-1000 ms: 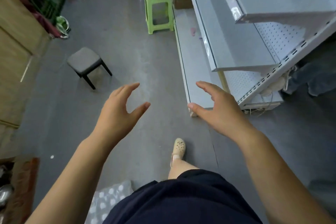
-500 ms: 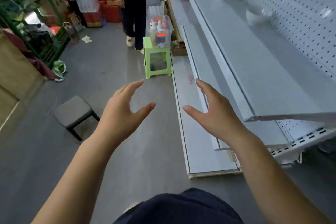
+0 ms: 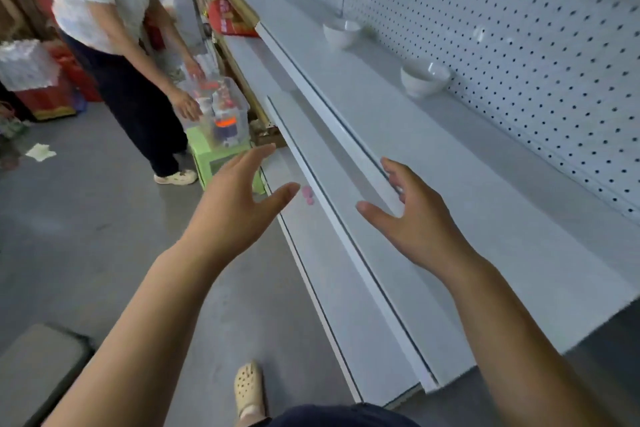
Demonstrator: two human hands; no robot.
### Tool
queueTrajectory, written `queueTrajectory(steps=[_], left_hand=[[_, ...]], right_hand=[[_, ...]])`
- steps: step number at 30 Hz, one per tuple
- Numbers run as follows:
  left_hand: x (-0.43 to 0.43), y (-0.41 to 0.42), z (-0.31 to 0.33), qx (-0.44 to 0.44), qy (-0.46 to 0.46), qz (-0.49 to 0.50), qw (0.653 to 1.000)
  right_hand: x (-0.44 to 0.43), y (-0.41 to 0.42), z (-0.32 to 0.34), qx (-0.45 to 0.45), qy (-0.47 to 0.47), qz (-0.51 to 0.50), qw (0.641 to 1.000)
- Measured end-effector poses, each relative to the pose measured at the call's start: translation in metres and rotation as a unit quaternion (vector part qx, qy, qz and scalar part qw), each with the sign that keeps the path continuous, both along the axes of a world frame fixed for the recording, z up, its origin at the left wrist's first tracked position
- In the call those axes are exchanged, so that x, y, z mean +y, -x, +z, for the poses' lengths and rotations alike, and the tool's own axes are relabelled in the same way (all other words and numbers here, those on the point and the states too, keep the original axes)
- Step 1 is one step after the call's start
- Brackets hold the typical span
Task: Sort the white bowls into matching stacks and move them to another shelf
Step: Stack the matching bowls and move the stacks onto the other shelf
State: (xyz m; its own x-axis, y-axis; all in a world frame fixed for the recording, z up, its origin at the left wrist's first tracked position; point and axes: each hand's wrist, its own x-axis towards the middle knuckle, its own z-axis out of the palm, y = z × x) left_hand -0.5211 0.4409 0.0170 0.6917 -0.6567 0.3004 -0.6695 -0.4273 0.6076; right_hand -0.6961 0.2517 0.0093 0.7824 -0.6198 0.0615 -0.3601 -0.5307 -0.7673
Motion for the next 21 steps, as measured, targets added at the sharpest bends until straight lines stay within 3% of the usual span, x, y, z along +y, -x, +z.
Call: queueTrajectory(steps=[8, 21], left_hand=[[-0.073, -0.143, 0.027, -0.024, -0.025, -0.145, 0.989], [-0.199, -0.272, 0.022, -0.014, -0.008, -0.233, 0.972]], right_hand=[[-0.013, -0.109, 0.002, -0.057, -0.048, -0.13, 0.989], [-0.088, -0.205, -0.005, -0.06, -0.059, -0.287, 0.954]])
